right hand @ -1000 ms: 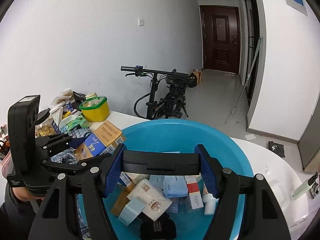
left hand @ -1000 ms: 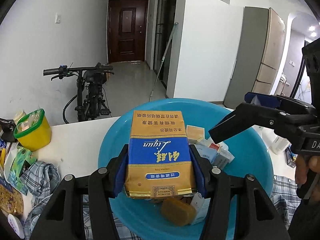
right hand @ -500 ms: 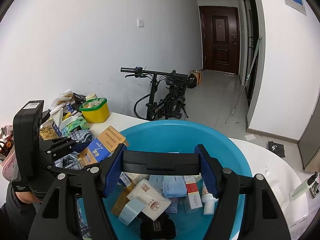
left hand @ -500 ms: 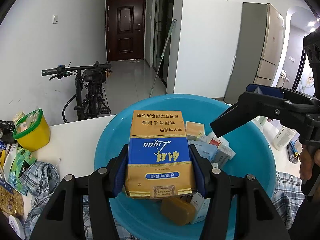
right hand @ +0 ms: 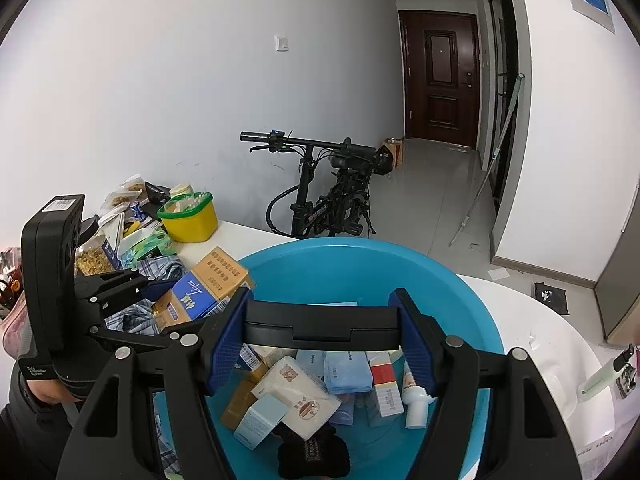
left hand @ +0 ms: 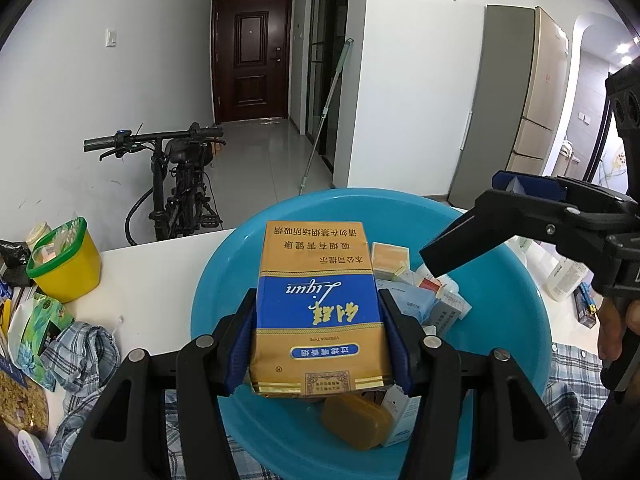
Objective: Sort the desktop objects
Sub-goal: 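Carry the Liqun box over the basin with the left gripper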
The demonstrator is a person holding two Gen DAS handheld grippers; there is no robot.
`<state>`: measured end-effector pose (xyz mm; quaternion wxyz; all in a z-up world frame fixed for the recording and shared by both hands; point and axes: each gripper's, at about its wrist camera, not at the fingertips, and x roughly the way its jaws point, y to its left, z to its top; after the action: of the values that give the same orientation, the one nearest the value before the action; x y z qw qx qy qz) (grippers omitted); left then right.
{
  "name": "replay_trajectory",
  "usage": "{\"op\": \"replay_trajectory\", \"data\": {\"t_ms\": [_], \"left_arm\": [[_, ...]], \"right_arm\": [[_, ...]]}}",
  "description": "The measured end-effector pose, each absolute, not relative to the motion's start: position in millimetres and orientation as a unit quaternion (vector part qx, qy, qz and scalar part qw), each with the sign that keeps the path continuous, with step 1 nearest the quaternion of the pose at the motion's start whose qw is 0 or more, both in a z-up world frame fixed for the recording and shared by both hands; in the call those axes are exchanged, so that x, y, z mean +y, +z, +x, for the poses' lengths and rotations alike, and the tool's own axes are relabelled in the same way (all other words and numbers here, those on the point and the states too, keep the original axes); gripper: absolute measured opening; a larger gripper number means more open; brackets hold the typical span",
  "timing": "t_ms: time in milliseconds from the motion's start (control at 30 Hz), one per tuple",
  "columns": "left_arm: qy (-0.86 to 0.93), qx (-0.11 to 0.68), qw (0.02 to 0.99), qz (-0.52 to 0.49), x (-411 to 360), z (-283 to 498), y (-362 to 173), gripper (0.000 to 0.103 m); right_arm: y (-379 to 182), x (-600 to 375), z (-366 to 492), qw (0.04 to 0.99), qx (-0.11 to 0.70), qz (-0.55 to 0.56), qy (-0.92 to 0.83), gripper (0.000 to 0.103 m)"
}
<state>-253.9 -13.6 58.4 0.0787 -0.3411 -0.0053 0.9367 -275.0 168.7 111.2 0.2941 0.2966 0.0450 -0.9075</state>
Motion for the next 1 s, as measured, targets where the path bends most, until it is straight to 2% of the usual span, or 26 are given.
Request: {"op": "replay_trajectory", "data": {"t_ms": [1000], "left_arm": [[0.936, -0.003, 0.076, -0.343, -15.0, -254.1, 56.8, 0.058]], "right_arm": [[109.8, 167.5, -273.2, 0.296, 0.051, 0.301, -0.905, 0.069]]}}
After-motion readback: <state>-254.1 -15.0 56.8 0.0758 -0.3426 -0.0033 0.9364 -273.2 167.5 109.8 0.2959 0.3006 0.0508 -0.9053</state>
